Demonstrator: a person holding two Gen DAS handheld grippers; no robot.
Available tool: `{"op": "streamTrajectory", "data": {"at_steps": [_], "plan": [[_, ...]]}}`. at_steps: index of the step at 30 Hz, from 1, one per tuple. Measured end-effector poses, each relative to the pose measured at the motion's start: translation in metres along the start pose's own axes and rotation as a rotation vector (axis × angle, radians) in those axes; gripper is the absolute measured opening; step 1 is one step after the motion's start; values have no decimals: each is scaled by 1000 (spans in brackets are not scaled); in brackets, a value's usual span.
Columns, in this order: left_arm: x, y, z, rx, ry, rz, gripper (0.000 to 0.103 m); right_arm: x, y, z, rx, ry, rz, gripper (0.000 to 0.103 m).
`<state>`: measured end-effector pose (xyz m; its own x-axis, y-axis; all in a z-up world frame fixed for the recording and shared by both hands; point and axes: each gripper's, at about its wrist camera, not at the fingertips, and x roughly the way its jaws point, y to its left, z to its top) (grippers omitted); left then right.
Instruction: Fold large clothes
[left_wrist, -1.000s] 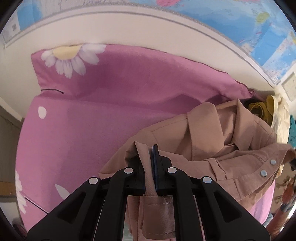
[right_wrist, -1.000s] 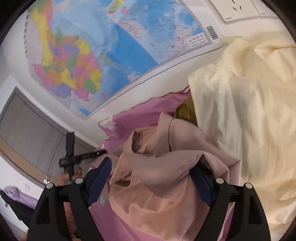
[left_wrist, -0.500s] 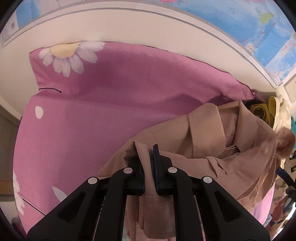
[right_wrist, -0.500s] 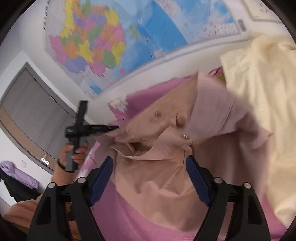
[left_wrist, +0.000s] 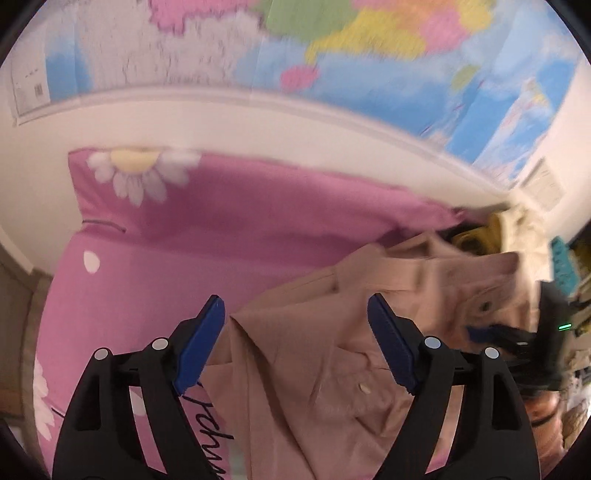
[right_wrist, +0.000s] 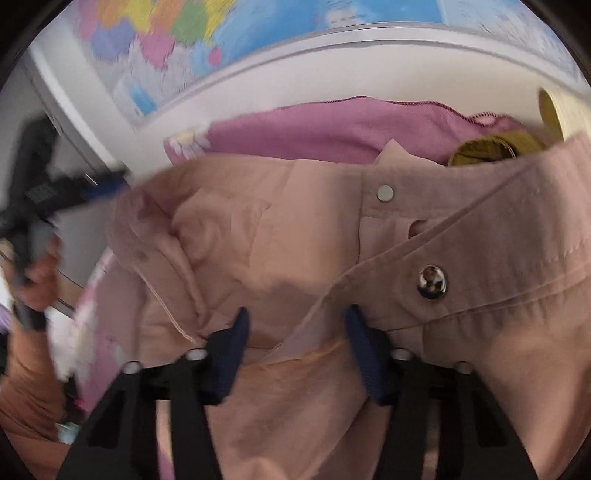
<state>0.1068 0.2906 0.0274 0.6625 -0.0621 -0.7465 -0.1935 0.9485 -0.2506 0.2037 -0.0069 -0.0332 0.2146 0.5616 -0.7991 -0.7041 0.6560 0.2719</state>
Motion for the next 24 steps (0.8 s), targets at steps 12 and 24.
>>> {"op": "streamTrajectory", "data": {"at_steps": [12, 24], "plan": [[2, -68, -39, 340, -6, -3, 86, -44, 7, 52, -38, -205, -87, 2], [62, -94, -62, 427, 111, 56, 75, 39, -20, 72, 25, -50, -184, 2]]}}
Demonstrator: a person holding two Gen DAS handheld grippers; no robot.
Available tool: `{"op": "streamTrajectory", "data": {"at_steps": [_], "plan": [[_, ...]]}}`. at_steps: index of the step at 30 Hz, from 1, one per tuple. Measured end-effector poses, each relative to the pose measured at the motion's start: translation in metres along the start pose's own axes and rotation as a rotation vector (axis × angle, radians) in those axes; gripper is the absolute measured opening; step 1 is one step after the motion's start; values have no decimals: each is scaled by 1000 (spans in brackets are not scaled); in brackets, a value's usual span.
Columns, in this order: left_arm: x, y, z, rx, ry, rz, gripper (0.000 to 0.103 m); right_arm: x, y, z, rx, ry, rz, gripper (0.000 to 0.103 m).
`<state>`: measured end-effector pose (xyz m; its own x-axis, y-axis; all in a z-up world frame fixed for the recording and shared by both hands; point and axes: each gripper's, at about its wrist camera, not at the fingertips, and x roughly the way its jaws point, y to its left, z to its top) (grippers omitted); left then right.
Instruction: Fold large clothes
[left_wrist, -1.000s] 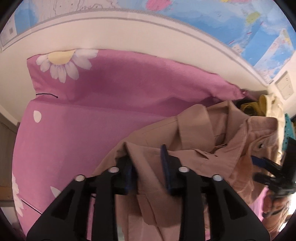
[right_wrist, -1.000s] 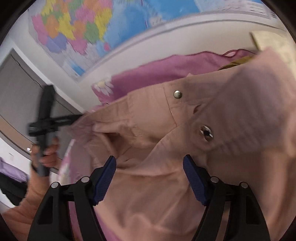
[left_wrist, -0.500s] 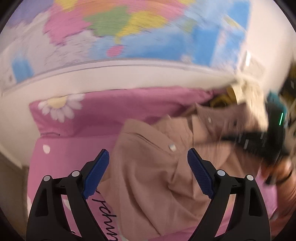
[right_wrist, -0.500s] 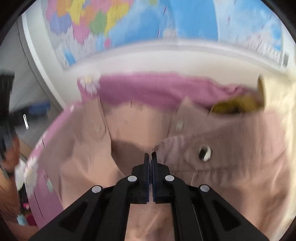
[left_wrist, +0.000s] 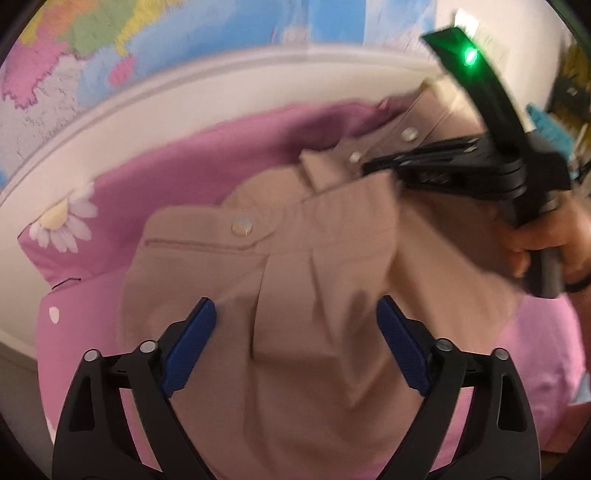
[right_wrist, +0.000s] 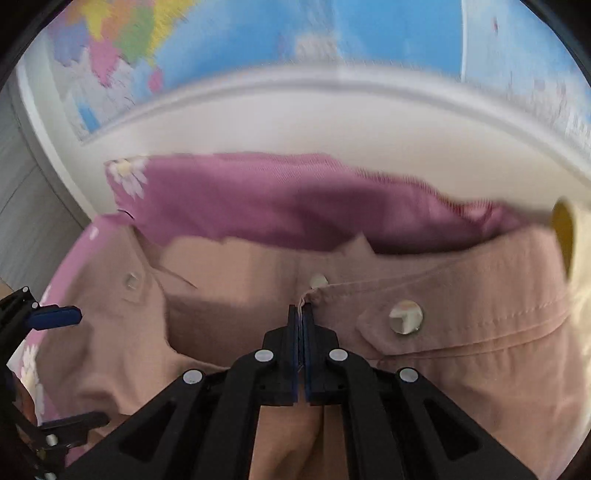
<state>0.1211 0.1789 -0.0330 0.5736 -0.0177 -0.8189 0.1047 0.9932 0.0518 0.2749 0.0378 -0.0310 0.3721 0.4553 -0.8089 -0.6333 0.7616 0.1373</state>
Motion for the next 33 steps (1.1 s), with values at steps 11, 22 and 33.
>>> {"op": "streamTrajectory", "data": {"at_steps": [11, 22, 33], "plan": [[22, 30, 3, -156, 15, -8, 38, -63, 5, -28, -107, -86, 13, 53], [0, 30, 10, -206, -46, -17, 14, -36, 5, -29, -144, -58, -108, 3], [29, 31, 27, -243, -24, 67, 24, -14, -14, 2, -58, -58, -161, 3]]}}
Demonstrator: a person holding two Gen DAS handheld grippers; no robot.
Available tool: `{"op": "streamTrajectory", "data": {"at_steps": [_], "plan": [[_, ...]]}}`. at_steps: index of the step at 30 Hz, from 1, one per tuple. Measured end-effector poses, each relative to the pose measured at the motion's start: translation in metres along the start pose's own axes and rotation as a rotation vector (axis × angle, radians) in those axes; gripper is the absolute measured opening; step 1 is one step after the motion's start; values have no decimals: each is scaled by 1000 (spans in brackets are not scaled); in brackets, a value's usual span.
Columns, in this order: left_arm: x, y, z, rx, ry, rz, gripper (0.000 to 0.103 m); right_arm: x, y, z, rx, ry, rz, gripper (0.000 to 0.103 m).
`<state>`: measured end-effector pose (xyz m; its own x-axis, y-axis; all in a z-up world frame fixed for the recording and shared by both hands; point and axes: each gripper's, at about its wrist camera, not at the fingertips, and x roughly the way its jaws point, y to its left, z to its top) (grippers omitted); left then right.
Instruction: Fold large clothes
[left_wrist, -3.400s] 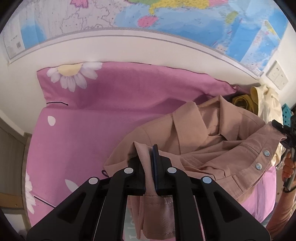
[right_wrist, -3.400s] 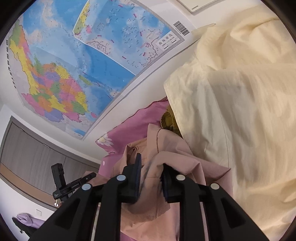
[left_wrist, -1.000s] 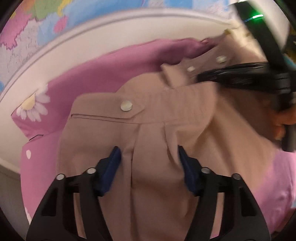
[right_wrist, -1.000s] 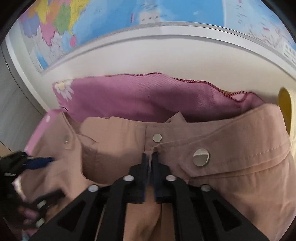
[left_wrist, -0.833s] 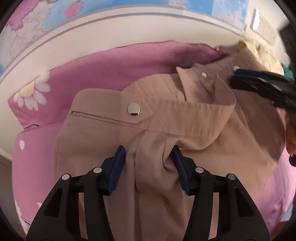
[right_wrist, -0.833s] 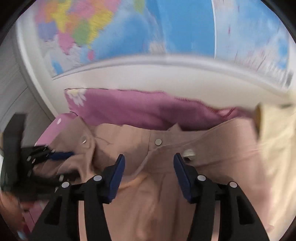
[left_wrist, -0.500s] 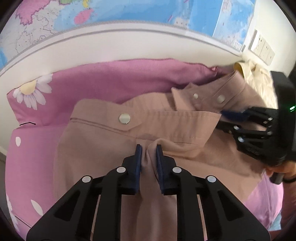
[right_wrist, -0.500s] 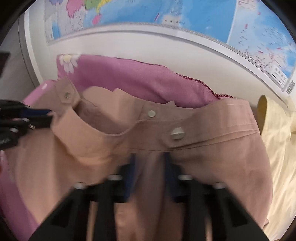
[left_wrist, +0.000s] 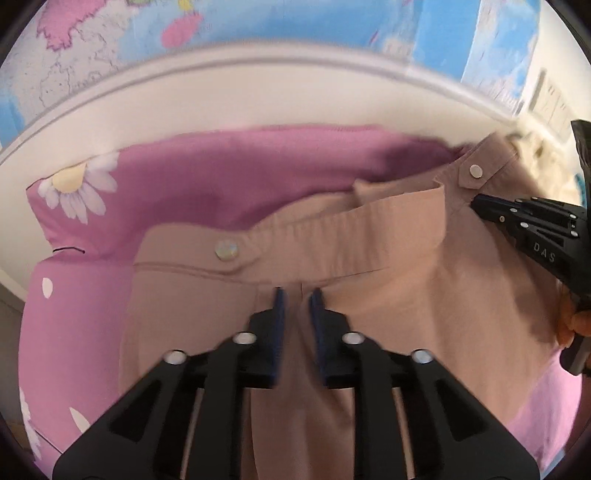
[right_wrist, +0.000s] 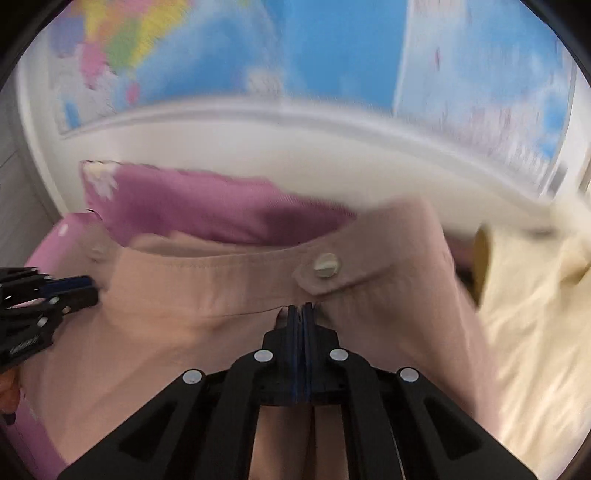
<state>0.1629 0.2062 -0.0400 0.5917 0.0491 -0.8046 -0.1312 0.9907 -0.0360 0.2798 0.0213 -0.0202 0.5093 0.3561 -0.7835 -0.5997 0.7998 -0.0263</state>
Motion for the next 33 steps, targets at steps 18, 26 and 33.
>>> {"op": "streamTrajectory", "data": {"at_steps": [18, 26, 33], "plan": [[-20, 14, -19, 10, -97, 62, 59, -55, -16, -27, -6, -54, 126, 40], [-35, 25, -26, -66, -121, -176, 59, -67, -16, -34, -44, -68, 114, 43], [-43, 24, -28, -61, -148, -126, 59, -35, -24, -30, 11, -28, 127, 42]]}}
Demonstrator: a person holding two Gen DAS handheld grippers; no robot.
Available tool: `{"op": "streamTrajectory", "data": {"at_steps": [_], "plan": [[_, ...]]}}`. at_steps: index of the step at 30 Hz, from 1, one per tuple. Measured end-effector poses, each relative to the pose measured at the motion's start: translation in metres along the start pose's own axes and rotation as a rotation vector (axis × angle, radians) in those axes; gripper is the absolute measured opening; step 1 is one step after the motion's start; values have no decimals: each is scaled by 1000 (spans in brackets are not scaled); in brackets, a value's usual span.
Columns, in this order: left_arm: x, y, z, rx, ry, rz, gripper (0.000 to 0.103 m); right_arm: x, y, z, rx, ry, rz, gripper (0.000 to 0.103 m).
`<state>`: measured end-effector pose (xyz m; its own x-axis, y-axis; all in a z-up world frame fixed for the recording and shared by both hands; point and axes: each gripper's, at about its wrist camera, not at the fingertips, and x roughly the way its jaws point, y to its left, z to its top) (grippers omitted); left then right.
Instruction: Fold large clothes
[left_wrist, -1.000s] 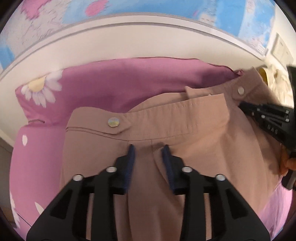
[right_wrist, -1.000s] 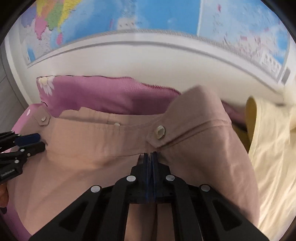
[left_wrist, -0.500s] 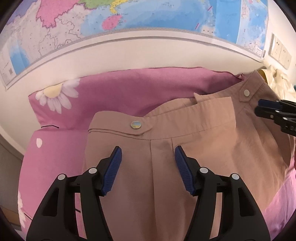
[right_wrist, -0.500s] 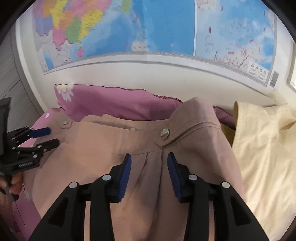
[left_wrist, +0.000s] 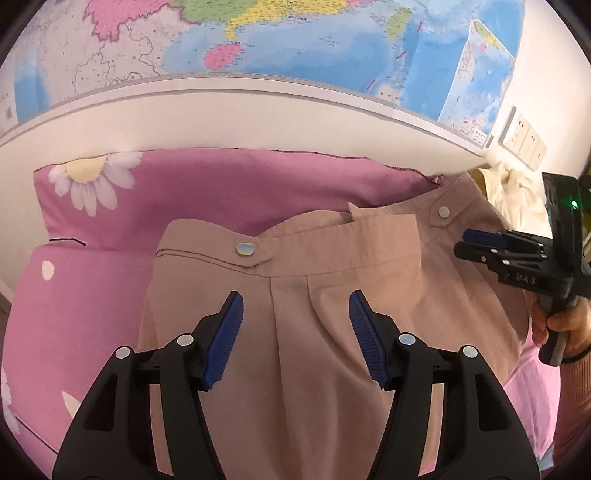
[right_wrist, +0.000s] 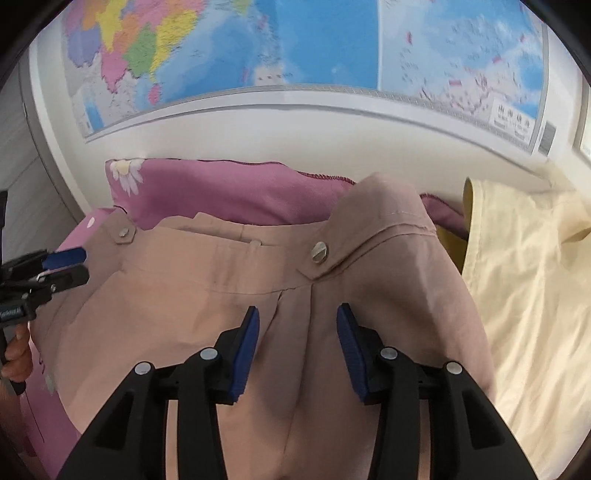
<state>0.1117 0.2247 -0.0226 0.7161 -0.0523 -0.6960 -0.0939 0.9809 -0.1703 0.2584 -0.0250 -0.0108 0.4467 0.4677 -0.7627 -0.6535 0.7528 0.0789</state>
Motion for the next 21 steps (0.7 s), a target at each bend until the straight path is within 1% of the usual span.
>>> {"op": "streamTrajectory", "data": {"at_steps": [3, 5, 8, 17, 21], "plan": [[1, -1, 0, 13, -1, 36, 59, 2, -5, 2, 20, -7, 29, 41], [4, 1, 0, 14, 2, 37, 59, 3, -6, 3, 23, -7, 40, 40], [7, 2, 0, 11, 9, 47, 59, 7, -8, 4, 16, -2, 30, 36], [14, 1, -3, 44, 41, 172, 60, 19, -16, 6, 47, 16, 40, 36], [13, -7, -5, 78, 39, 206, 64, 6, -14, 6, 60, -7, 63, 37]]}}
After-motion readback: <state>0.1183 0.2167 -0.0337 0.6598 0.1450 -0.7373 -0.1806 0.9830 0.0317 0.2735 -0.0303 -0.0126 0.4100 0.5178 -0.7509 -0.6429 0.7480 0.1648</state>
